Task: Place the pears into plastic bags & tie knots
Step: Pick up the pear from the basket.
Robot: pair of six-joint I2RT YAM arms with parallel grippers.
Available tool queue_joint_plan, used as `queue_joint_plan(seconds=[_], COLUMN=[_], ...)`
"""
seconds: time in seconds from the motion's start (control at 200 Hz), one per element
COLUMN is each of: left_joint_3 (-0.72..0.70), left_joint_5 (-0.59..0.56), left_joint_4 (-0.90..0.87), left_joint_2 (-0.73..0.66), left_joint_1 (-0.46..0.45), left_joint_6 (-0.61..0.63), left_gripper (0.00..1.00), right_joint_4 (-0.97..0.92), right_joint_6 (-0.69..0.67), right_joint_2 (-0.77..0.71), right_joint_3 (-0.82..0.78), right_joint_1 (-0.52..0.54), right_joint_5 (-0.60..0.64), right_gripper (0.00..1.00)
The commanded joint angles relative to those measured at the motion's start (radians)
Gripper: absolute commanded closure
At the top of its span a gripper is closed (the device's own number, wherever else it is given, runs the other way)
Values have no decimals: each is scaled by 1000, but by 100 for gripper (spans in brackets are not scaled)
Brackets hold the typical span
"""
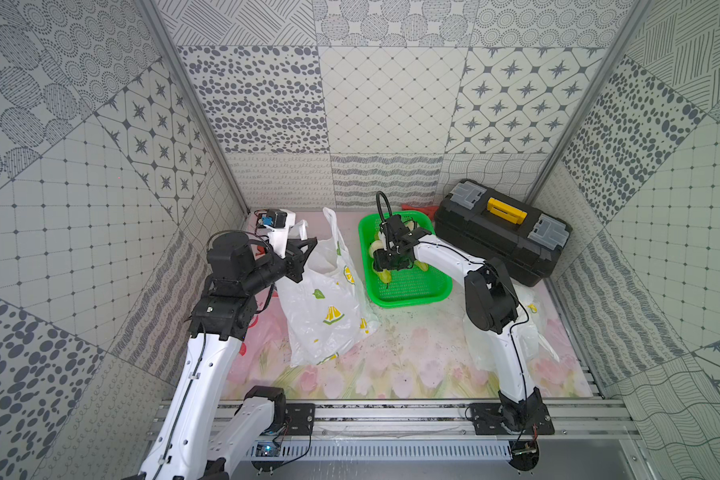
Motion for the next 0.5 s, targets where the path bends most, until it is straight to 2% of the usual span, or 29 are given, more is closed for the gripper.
queue_joint_plan(seconds=[0.0, 0.255, 0.385, 0.495], left_joint_3=[-31, -60, -61, -71], left_joint_5=[44, 42, 49, 56], left_joint_4=[29, 8, 6, 22], left_joint_2=[-22, -46, -45, -49], left_joint_1=[8, 7, 7, 5], left_joint_6=[-16, -13, -15, -32], left_gripper=[100, 100, 100, 100], right_joint_4=[67, 196, 341, 505], right_joint_6=[11, 97, 160, 214], right_joint_2=[-120, -412, -516, -535], right_joint_3=[-56, -202, -252, -242], right_joint_1=[-4, 18, 98, 190], right_joint_5=[-9, -32, -54, -51], right_gripper=[49, 58, 59, 59])
